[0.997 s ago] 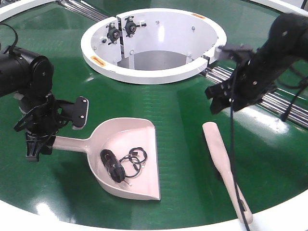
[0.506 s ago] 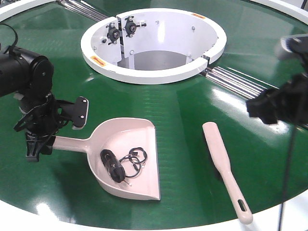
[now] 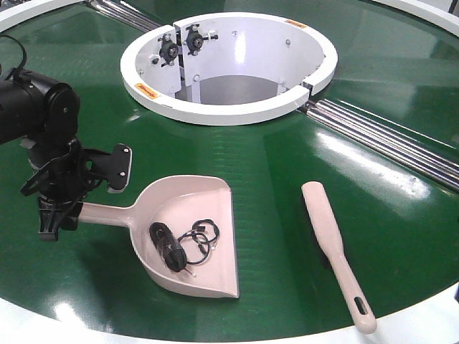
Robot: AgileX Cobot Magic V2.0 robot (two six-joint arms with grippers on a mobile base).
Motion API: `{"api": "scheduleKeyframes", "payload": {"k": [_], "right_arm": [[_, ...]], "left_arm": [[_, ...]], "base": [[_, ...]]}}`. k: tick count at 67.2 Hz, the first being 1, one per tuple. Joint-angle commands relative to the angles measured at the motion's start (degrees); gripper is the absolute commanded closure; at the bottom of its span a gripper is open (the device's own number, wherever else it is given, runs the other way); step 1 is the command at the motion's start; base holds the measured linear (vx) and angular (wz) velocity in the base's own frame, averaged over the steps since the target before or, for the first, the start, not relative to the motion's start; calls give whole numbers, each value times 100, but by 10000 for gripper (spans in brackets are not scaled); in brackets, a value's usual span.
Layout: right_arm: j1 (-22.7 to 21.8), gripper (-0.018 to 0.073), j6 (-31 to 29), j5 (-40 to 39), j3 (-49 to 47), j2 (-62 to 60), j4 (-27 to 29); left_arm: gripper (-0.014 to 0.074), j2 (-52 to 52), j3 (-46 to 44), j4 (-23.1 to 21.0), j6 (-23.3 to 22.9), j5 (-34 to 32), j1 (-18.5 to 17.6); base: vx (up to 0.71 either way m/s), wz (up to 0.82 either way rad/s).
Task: Clean and inspect green conveyor with broom and dustpan
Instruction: 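Set the brush down, open the right gripper and raise it, then release the dustpan handle and lift the left gripper away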
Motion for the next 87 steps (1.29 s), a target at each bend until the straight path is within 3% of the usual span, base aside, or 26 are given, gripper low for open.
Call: {"api": "scheduleKeyframes", "payload": {"k": [1, 87], "right_arm": [[-15, 568, -47, -373, -131, -108, 27], [-15, 567, -47, -427, -131, -104, 32]], "left_arm": [[603, -292, -146, -82, -86, 179, -52], [584, -292, -146, -33, -86, 131, -52]], "base": [[0, 0], [0, 0]]}}
